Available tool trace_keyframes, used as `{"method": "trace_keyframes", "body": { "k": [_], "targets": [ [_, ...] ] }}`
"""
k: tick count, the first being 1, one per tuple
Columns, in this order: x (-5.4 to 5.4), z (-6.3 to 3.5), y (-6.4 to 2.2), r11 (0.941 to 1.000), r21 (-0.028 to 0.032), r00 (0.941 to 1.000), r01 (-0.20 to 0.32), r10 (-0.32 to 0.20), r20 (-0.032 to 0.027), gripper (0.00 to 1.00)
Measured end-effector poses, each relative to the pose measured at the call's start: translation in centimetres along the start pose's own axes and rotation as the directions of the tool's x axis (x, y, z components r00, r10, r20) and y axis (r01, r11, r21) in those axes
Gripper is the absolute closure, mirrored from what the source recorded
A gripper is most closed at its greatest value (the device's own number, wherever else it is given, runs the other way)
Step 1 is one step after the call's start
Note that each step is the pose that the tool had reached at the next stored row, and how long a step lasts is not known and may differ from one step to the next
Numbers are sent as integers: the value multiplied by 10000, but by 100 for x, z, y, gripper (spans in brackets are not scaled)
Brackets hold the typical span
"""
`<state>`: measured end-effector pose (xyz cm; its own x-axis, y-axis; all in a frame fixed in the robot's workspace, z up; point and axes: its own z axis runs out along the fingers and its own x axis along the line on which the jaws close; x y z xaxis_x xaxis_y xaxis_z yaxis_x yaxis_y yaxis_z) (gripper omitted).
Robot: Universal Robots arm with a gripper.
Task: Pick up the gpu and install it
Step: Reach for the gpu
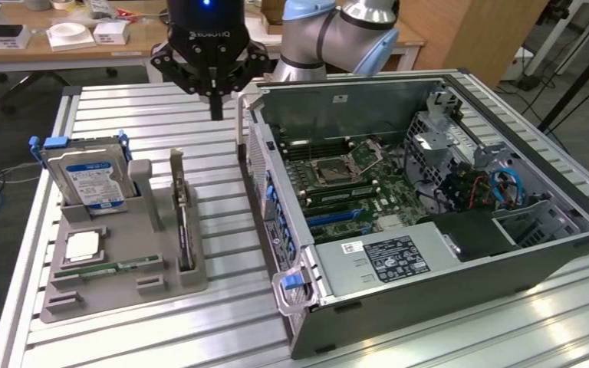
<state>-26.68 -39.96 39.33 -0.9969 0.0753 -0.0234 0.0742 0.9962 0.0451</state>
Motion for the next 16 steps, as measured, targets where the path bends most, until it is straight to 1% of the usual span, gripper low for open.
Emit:
{"method": "trace_keyframes", "body": {
  "k": [9,16],
  "targets": [
    [136,-4,-10,10000,0,10000,-1,1,-1,89],
    [198,-6,-16,10000,0,10000,1,-1,-1,89]
  ]
}}
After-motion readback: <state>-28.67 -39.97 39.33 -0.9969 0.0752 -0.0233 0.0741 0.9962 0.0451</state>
